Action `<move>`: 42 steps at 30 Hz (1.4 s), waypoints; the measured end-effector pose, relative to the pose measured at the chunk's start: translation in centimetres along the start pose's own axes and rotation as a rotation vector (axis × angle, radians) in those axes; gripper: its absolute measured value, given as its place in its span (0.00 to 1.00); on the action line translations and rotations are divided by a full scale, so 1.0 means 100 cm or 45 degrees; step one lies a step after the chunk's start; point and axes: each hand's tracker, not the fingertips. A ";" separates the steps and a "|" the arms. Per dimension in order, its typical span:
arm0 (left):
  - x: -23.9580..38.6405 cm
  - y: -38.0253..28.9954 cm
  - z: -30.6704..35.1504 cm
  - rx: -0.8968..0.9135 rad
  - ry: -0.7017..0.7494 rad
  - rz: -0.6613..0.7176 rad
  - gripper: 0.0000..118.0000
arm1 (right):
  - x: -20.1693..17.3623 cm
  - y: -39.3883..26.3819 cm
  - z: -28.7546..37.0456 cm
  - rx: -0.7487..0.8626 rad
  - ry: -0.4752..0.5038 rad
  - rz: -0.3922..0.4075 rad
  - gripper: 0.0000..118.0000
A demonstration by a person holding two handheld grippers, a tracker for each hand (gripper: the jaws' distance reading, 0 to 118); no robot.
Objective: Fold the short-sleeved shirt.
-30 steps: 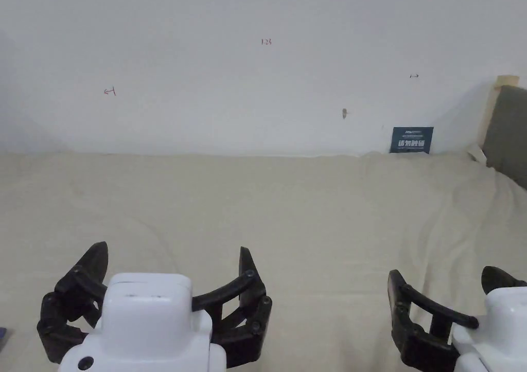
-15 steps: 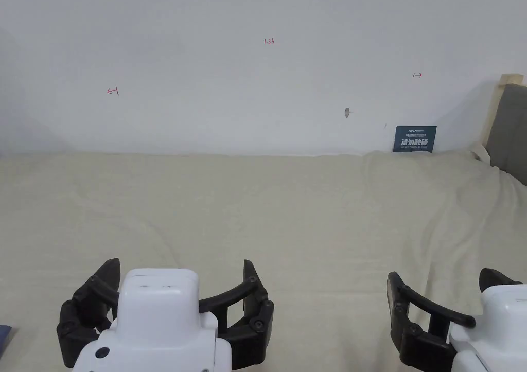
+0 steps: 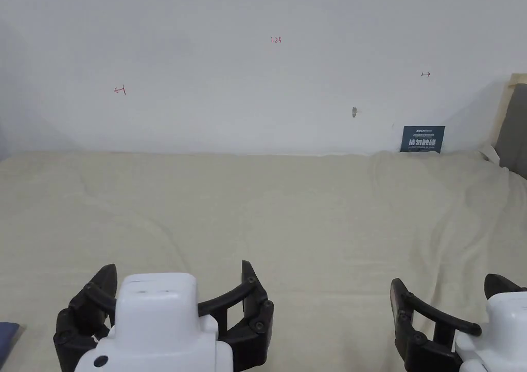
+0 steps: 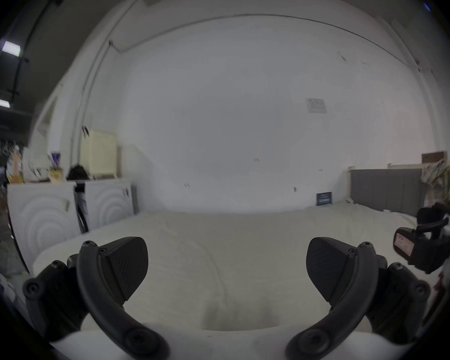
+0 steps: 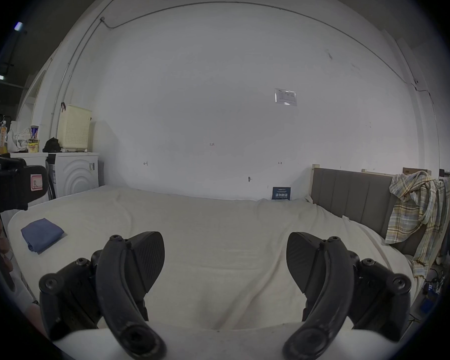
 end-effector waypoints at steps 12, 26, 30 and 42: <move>-0.004 -0.003 -0.006 -0.125 0.122 0.155 1.00 | -0.003 0.001 -0.001 0.001 0.009 0.004 0.84; -0.006 -0.004 -0.009 -0.134 0.146 0.077 1.00 | -0.004 -0.001 -0.001 -0.005 0.010 -0.002 0.84; -0.007 -0.002 -0.009 -0.167 0.125 0.048 1.00 | -0.005 0.000 -0.001 0.005 0.009 -0.002 0.84; -0.004 -0.002 -0.005 -0.185 0.084 0.034 1.00 | -0.007 0.000 -0.003 -0.005 0.013 -0.007 0.83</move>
